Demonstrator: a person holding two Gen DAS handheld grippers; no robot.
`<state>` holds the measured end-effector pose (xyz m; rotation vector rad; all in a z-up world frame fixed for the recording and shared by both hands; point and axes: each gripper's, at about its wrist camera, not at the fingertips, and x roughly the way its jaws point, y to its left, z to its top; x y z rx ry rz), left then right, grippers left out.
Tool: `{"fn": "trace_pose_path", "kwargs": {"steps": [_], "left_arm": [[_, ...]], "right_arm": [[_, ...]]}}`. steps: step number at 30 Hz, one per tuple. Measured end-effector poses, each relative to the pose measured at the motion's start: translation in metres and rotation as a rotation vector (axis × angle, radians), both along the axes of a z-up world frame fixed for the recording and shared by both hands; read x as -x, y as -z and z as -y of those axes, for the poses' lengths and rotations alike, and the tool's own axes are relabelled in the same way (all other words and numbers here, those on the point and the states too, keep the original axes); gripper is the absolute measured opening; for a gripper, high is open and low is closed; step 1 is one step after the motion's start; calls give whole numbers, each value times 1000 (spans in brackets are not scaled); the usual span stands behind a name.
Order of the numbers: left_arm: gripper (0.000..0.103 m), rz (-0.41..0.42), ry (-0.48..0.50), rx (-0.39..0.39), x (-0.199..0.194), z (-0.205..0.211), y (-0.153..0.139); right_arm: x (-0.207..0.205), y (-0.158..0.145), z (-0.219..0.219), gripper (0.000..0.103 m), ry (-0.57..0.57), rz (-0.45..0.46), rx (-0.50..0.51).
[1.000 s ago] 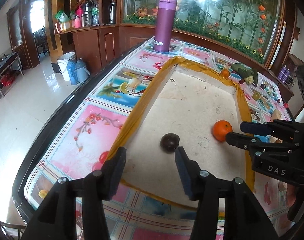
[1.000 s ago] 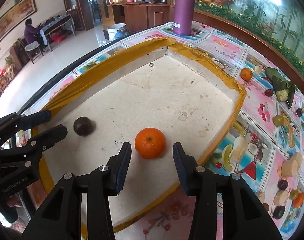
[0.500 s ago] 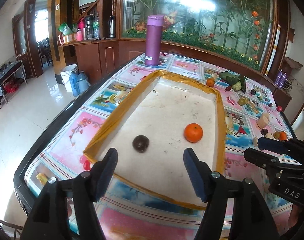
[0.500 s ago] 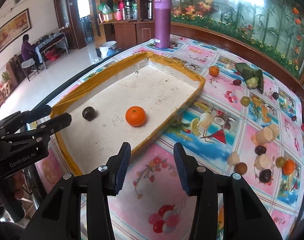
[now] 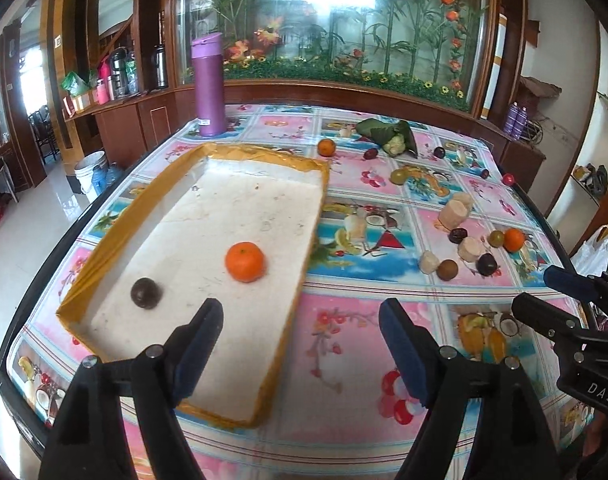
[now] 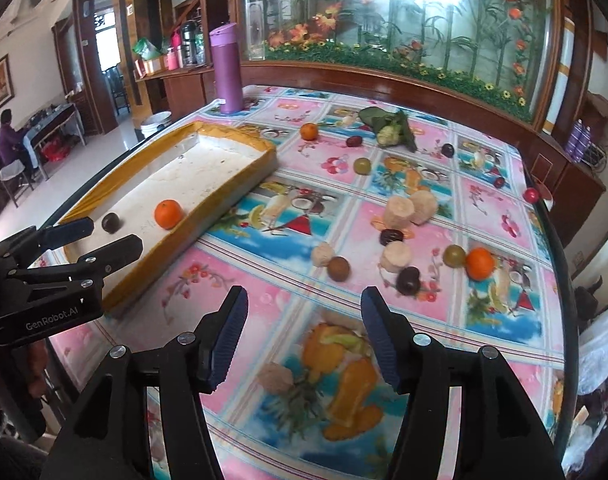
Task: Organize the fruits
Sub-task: 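Withdraw both open grippers from the tray toward the fruits, then grasp a second orange with the right gripper while the left gripper grasps a brown round fruit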
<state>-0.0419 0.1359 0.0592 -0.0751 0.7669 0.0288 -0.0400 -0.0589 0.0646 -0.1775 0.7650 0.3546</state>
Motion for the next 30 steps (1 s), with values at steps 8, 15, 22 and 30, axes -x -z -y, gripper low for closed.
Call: {"fn": "trace_pose_path", "kwargs": {"steps": [8,15,22,30], "left_arm": [[83,-30,92,5,-3,52,5],[86,-76,150,-4,-6,84,12],[86,-114,144,-22,-3,85,14],[86,-161,124,-42,-12,85,19]], "right_arm": [[9,4,65,62,112,-5,6],[-2,13,114,62,192,-44,-30],[-51,22,142,62,202,-75,-41],[-123,43,139,62,134,-137,-43]]}}
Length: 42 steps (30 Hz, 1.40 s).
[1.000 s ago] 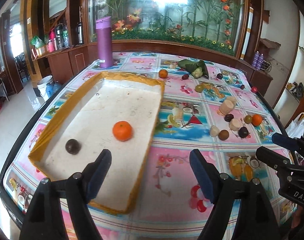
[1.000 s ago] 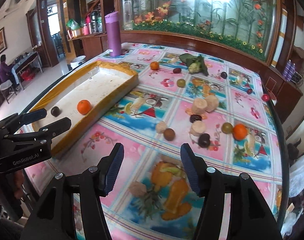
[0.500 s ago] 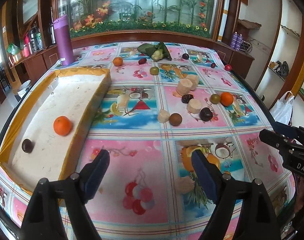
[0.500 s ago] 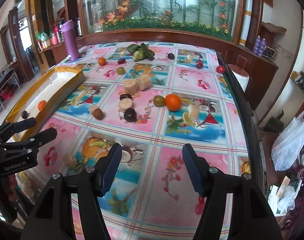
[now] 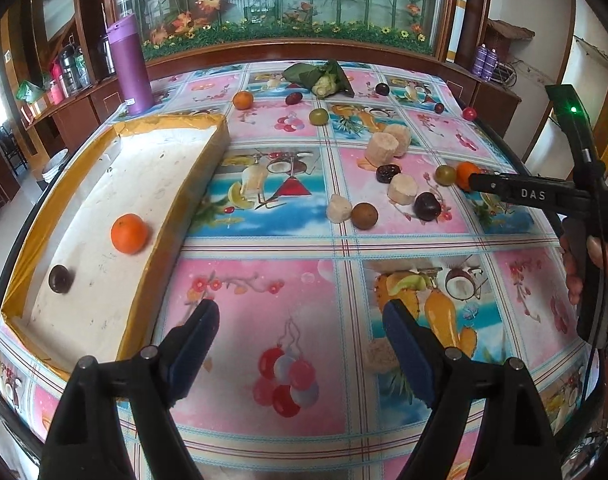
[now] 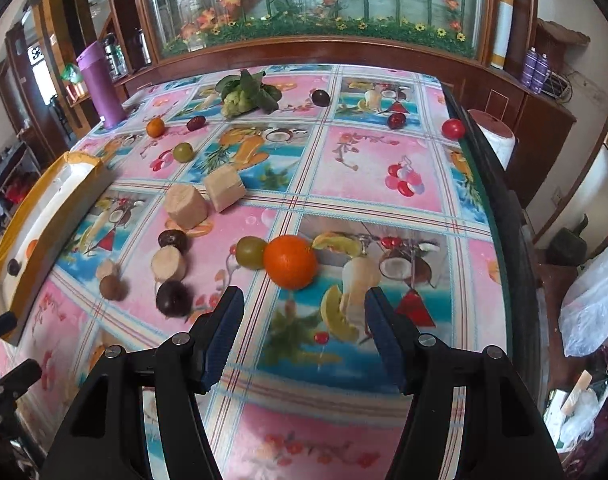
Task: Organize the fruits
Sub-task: 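Grasp a second orange with the right gripper while the left gripper grasps a brown round fruit, then carry the orange and brown fruit into the white tray and open both grippers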
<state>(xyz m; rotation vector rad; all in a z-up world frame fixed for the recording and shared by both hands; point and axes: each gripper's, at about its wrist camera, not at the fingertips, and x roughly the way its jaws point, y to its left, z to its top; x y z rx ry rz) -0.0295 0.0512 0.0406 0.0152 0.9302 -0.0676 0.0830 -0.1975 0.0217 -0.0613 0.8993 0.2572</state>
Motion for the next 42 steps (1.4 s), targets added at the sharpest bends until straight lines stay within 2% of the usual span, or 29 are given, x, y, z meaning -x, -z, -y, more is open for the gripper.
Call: {"fn": "trace_pose_path", "kwargs": {"steps": [2,4,5,6,12,14,16,18,20,24,26,32,42], "left_arm": [[86,-7,-1,-3,-6,2,1],[86,-19,4,9,-14,5,1],[86,-25,6,19,-18,6,1],[86,-32,9,30,-23,8,1],[86,-66,36,80,-54,29,9],[79,-80,34,104,-66,35,14],[63,-109,24,134,-77,38,22],[56,-134,-1,152,-87,38,28],[53,-105,-7,164,-89,39,26],[24,-114,-3,177,-92,37,27],[24,-121,4,212,-87,34,27],[24,-122,33,231,-76,28,25],[24,-64,93,191,-35,13,9]], "right_arm": [[-11,7,-4,62,-21,-4,15],[-19,13,-5,49,-42,-19,20],[-21,16,-5,35,-65,-36,-5],[-21,17,-4,32,-73,-39,-20],[-5,8,7,32,-64,-9,-56],[-2,6,10,32,-62,-10,-58],[1,6,13,32,-56,-14,-69],[3,6,17,32,-47,-24,-83],[5,6,20,32,-39,-24,-94],[8,4,23,32,-35,-18,-103],[9,2,23,32,-31,-10,-102],[19,-1,20,32,-23,2,-99],[59,-12,14,32,6,43,-54]]}}
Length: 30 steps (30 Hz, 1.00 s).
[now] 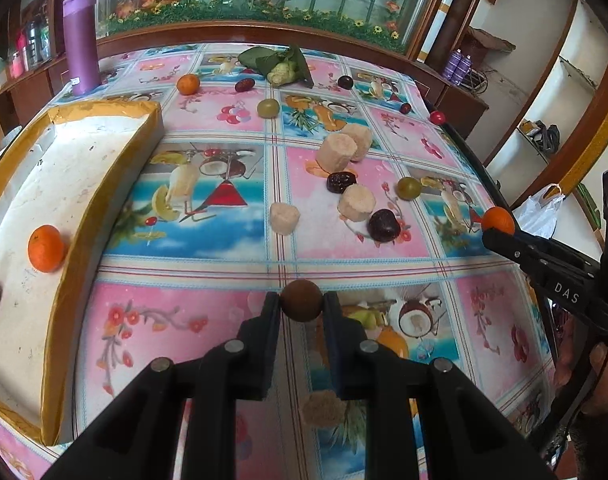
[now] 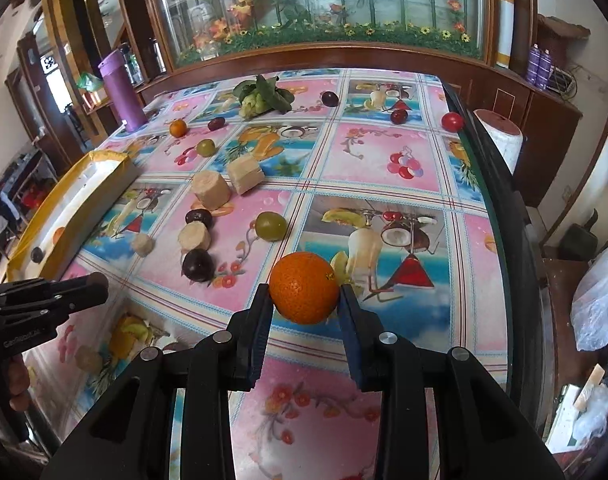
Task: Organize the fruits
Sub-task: 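Carry the orange and brown fruit into the white tray and open both grippers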
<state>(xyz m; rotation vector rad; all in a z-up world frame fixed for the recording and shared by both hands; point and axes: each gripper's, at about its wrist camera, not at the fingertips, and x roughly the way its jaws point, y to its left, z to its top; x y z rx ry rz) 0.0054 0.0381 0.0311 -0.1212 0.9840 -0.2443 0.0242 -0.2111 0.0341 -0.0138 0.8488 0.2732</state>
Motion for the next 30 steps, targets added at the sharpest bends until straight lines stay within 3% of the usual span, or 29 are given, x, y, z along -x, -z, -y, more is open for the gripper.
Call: {"fn": "trace_pose_path", "kwargs": {"steps": [14,30], "left_arm": [[24,48,16,34,31,-24,-13],[24,110,-129,63,49,-109,-30]], "right_arm": [[52,-3,-31,32,31,11,17],[52,-26,-125,32,-115,52,35]]}}
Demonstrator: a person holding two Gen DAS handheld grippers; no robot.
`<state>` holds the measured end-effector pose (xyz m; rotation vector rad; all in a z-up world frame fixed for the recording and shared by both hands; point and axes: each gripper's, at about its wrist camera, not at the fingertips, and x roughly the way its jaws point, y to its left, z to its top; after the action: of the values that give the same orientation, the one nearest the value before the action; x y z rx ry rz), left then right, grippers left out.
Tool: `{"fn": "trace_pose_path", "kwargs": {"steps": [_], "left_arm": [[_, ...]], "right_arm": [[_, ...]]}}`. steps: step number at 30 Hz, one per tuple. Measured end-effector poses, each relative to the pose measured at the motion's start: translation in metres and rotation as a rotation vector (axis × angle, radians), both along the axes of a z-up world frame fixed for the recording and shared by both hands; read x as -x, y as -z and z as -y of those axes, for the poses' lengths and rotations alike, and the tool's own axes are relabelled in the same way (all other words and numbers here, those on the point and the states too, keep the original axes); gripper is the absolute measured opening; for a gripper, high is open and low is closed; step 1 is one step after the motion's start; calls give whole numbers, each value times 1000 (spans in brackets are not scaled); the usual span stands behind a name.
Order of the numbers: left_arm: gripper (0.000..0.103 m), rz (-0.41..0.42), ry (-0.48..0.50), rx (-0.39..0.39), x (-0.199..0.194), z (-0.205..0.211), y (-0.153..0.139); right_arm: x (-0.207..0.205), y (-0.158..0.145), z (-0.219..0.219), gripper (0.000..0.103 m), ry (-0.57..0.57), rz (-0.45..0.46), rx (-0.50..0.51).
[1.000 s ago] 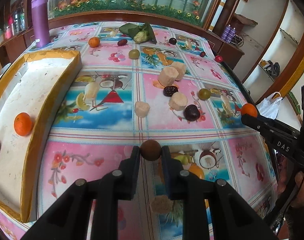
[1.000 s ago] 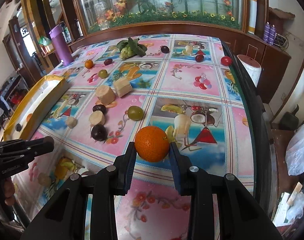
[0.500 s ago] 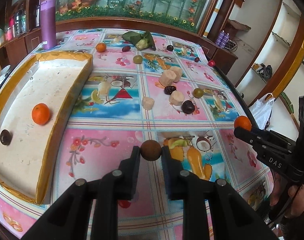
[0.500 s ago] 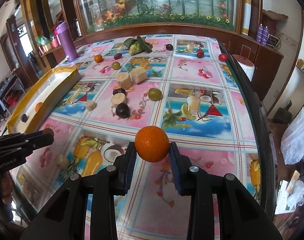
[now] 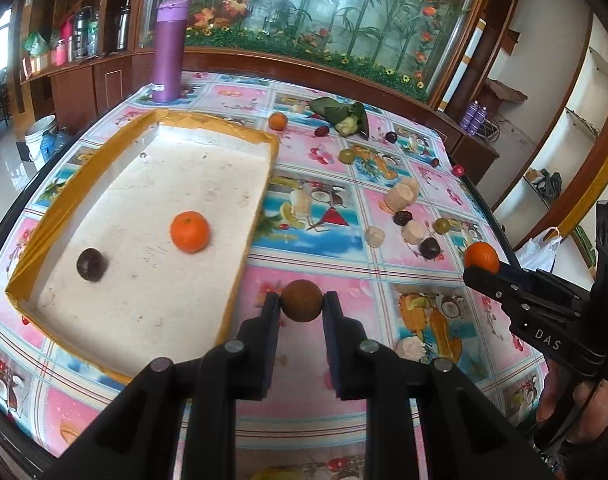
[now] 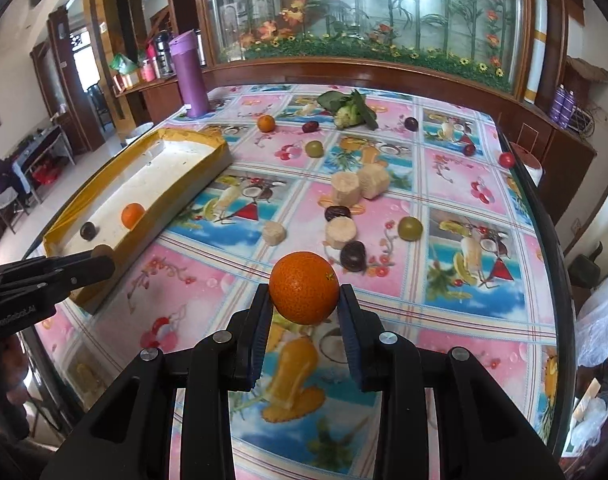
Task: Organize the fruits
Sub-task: 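Carry the orange and brown fruit into the white tray and open both grippers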
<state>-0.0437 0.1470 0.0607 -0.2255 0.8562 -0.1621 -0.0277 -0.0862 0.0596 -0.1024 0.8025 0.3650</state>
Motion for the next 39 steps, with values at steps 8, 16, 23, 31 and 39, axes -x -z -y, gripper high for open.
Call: {"fn": "trace_pose_path", "kwargs": {"steps": [8,16,23,31,39], "left_arm": [[24,1,-80,13,1,-46,2],[24,-2,-139,-4,-8,-86,6],[24,-17,-187,-40,-31,-122,8],[24,-54,-199,-48,-73,-138,13],[24,-139,-186,-55,-105,-139,32]], "right_arm": [[-10,-7,-55,32,-96,3,14],[-30,-12,-108,32,-180,-16,6],[-57,-16,-152,32,-223,-23,2],[-88,-1,-194,32,-271,-49,16],[-110,31,-221,32,-308,-83,92]]}}
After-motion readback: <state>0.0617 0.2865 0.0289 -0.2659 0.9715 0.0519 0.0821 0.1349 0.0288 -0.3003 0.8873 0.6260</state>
